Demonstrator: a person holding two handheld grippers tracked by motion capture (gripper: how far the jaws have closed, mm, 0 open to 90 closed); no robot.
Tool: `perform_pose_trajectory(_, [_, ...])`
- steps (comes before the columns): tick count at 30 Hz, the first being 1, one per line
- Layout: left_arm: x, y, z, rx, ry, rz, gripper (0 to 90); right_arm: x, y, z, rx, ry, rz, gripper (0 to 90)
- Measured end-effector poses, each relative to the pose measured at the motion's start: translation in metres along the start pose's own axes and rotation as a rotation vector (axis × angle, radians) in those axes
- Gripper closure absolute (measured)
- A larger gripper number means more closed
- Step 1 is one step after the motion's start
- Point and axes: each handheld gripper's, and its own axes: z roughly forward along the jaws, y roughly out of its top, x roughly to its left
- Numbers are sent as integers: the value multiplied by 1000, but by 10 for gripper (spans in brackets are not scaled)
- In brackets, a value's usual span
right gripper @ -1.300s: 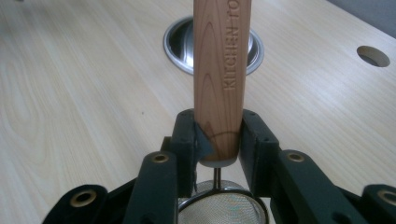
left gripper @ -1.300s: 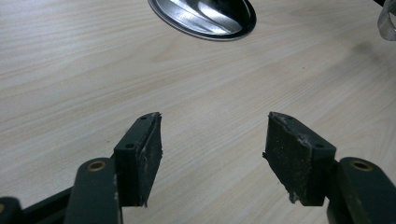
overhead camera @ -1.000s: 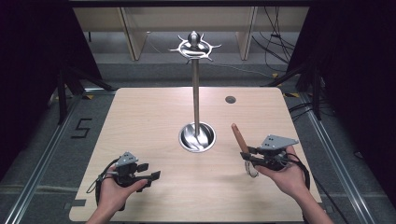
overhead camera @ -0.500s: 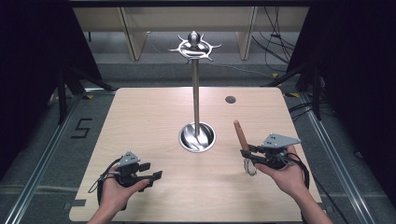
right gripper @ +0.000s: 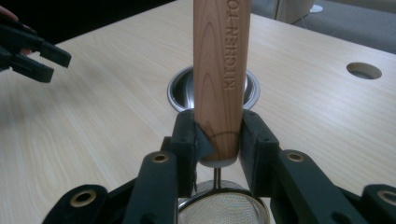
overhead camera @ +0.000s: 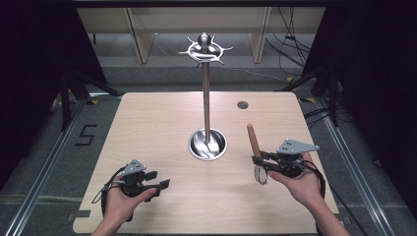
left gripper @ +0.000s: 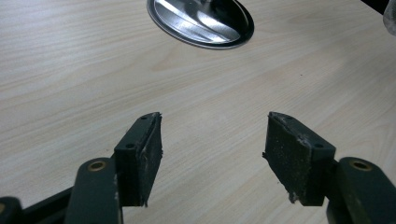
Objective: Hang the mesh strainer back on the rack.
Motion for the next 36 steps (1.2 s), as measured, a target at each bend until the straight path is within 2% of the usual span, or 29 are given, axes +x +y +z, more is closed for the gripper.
perform_pose_trajectory(1, [0, 0, 0, 0, -1, -1, 357, 0, 1, 0, -10, 5, -4, 704])
perform_pose_trajectory(2, [0, 0, 0, -1, 0, -1, 357, 4, 1, -1, 5, 14, 34, 703])
perform_pose_trajectory(4, [1, 0, 0, 4, 2, -2, 357, 4, 2, 0, -12, 9, 39, 704])
perform_pose_trajectory(5, [2, 0, 0, 10, 3, 3, 357, 2, 3, 1, -20, 19, 18, 703])
perform_pose_trajectory(6, [2, 0, 0, 10, 3, 3, 357, 2, 3, 1, -20, 19, 18, 703])
perform_pose_trajectory(8, [3, 1, 0, 15, 2, 8, 357, 4, 4, 1, -18, 19, 53, 703])
perform_pose_trajectory(9, [3, 1, 0, 15, 2, 8, 357, 4, 4, 1, -18, 19, 53, 703])
perform_pose_trajectory(10, [1, 0, 1, 0, 3, -10, 357, 5, 5, 1, -23, 17, 65, 703])
perform_pose_trajectory(11, [1, 0, 1, 0, 3, -10, 357, 5, 5, 1, -23, 17, 65, 703])
perform_pose_trajectory(12, [2, 0, 0, -4, 0, -4, 357, 4, 6, 2, -47, 13, 37, 704])
perform_pose_trajectory(13, [2, 0, 0, -4, 0, -4, 357, 4, 7, 1, -44, 6, 34, 703])
perform_pose_trajectory(14, [2, 0, -1, 0, -1, -10, 357, 7, 7, 2, -52, 12, 69, 703])
perform_pose_trajectory(15, [2, 0, -1, 0, -1, -10, 357, 7, 7, 2, -52, 12, 69, 703])
perform_pose_trajectory(16, [2, 1, -1, -3, 0, -2, 357, 6, 9, 1, -61, 3, 40, 703])
perform_pose_trajectory(18, [1, 0, -1, -6, 6, -16, 357, 8, 11, -1, -62, 0, 50, 704])
perform_pose_trajectory(20, [1, 0, -1, -8, 6, -11, 357, 10, 12, -1, -60, -6, 67, 703])
perform_pose_trajectory(22, [1, 0, -1, -6, 7, -17, 357, 8, 13, 0, -77, -8, 41, 703])
perform_pose_trajectory(26, [2, 0, 0, -3, 3, -18, 357, 10, 14, -1, -79, -26, 62, 703])
perform_pose_trajectory(28, [2, 0, -1, -2, 4, -17, 357, 11, 15, 0, -84, -10, 71, 703])
perform_pose_trajectory(29, [2, 0, -1, -4, 5, -18, 357, 11, 15, 0, -84, -10, 71, 703])
perform_pose_trajectory(31, [2, 0, -1, -6, 9, -20, 357, 9, 17, -1, -88, -26, 40, 703])
perform_pose_trajectory(32, [2, 0, -1, -8, 7, -10, 357, 11, 17, 0, -102, -24, 64, 704])
perform_pose_trajectory(35, [2, 0, -1, -8, 6, -8, 357, 11, 19, -1, -95, -21, 54, 703])
perform_pose_trajectory(36, [2, 1, -1, -9, 5, -7, 357, 11, 21, 0, -108, -27, 57, 703])
